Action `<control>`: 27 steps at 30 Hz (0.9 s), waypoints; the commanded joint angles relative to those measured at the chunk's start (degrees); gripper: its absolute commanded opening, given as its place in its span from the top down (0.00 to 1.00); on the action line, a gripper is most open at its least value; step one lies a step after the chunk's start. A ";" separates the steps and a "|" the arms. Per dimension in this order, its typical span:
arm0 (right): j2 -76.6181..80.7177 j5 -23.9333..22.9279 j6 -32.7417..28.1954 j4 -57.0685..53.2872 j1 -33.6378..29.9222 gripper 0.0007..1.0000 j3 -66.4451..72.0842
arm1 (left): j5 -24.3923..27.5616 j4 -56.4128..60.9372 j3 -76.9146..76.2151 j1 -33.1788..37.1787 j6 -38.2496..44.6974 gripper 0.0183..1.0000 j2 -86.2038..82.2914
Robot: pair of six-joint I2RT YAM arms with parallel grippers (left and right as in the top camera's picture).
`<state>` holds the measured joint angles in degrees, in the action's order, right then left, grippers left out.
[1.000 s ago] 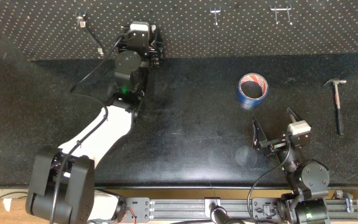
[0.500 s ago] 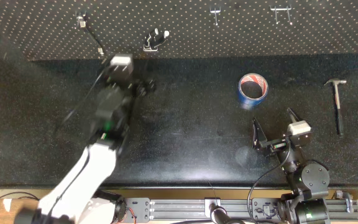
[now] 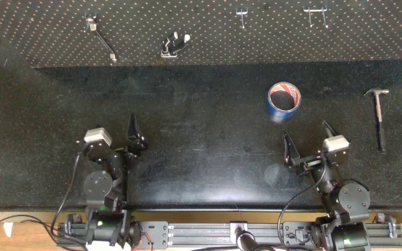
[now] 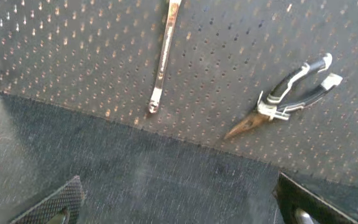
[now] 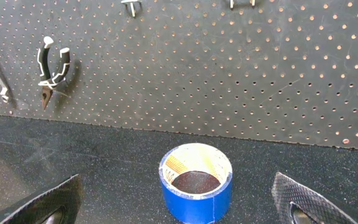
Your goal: Place Tools Onto Pegboard
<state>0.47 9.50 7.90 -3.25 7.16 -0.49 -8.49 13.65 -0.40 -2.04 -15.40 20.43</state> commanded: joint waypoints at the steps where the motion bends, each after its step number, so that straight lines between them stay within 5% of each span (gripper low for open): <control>1: -0.42 -0.04 0.44 -0.20 0.26 0.00 0.24 | -0.28 -12.48 0.09 0.22 -0.66 0.00 -9.38; 25: -0.42 -0.04 0.44 -0.20 0.26 0.00 0.24 | -0.20 -17.38 0.09 0.15 -0.61 0.00 -20.15; 27: -0.42 -0.07 0.44 -0.20 0.26 0.00 0.24 | 0.17 -17.31 0.09 0.15 7.17 0.00 -20.06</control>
<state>0.47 9.50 7.90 -3.25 7.16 -0.47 -8.49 -3.27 -0.38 -2.02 -15.57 1.04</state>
